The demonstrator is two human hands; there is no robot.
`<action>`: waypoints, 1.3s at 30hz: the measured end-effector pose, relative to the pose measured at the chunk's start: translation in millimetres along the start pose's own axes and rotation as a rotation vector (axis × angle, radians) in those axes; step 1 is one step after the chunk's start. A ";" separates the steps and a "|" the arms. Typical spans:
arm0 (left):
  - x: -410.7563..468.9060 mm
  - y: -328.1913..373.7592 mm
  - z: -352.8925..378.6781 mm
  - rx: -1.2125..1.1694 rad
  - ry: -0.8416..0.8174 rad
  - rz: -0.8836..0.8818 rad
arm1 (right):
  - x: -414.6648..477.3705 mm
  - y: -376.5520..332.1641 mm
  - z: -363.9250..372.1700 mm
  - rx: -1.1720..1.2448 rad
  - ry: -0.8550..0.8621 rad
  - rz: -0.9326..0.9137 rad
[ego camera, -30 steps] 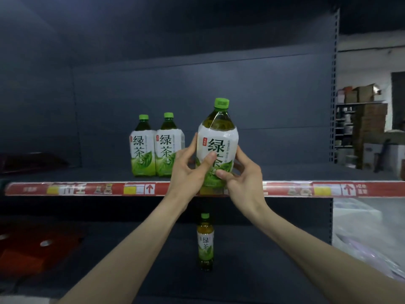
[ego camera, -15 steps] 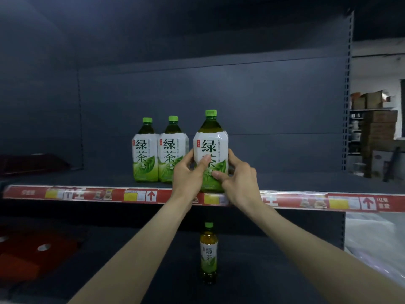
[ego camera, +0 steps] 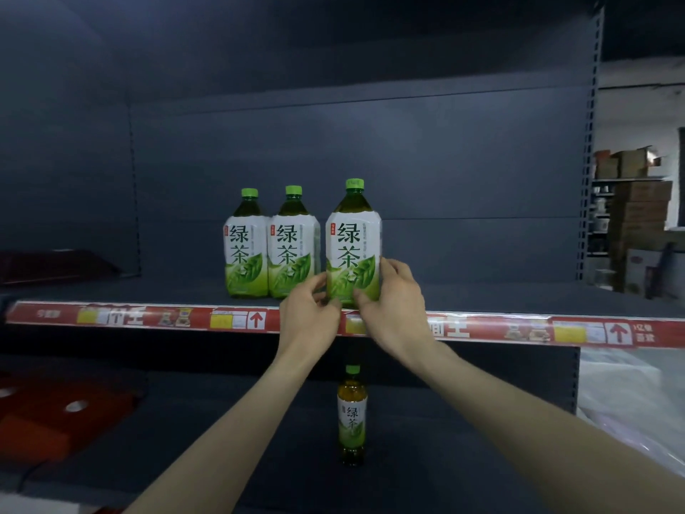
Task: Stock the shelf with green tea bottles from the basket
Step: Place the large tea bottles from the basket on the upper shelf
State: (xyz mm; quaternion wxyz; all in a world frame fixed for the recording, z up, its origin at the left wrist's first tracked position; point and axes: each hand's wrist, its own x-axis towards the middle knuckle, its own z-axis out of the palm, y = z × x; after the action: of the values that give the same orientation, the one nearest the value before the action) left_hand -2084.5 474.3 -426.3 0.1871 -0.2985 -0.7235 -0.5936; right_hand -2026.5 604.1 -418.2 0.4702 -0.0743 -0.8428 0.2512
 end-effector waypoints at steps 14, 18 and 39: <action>5.1 -4.2 4.9 0.280 -0.114 -0.006 | 5.4 -1.3 3.5 -0.186 -0.181 0.056; 8.4 -5.3 2.0 0.333 -0.119 -0.021 | 10.2 -5.0 3.3 -0.274 -0.216 0.052; -11.2 19.1 -12.5 0.270 -0.097 -0.002 | -5.8 -3.3 -17.7 -0.017 -0.298 0.057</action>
State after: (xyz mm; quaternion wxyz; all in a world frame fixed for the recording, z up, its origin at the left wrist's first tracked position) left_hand -2064.6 462.0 -416.2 0.1897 -0.2981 -0.8052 -0.4762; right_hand -2008.3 605.4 -413.4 0.3321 -0.0639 -0.9028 0.2655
